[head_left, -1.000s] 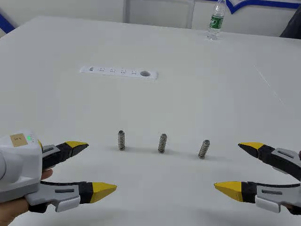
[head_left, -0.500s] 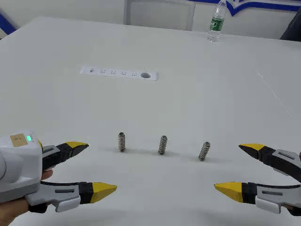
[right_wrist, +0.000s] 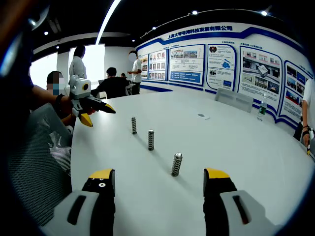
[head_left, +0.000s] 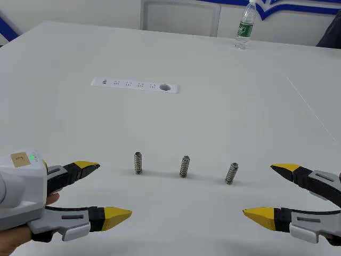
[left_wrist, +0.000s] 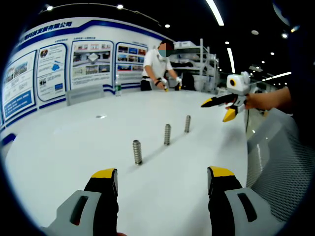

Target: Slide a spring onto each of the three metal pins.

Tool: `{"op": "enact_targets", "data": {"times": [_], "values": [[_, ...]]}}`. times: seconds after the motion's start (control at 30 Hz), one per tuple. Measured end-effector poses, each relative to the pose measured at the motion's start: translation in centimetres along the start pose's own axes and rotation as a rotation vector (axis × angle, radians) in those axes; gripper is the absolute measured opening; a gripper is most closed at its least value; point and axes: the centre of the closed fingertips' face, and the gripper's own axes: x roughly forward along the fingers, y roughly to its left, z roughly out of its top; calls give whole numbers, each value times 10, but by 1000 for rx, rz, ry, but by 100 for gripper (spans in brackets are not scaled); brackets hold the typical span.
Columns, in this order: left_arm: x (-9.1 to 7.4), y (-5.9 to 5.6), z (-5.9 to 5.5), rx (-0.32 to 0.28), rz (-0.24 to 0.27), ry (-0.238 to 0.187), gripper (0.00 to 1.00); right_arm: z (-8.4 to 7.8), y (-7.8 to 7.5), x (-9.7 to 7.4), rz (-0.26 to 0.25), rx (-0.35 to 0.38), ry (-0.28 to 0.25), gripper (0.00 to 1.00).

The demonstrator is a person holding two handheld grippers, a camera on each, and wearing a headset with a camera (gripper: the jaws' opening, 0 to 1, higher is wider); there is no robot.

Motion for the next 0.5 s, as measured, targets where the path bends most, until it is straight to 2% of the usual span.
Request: {"op": "enact_targets", "data": {"times": [0.5], "values": [[0, 1, 1, 1, 2, -2, 75, 0, -1, -1, -7, 6, -1, 74]]}}
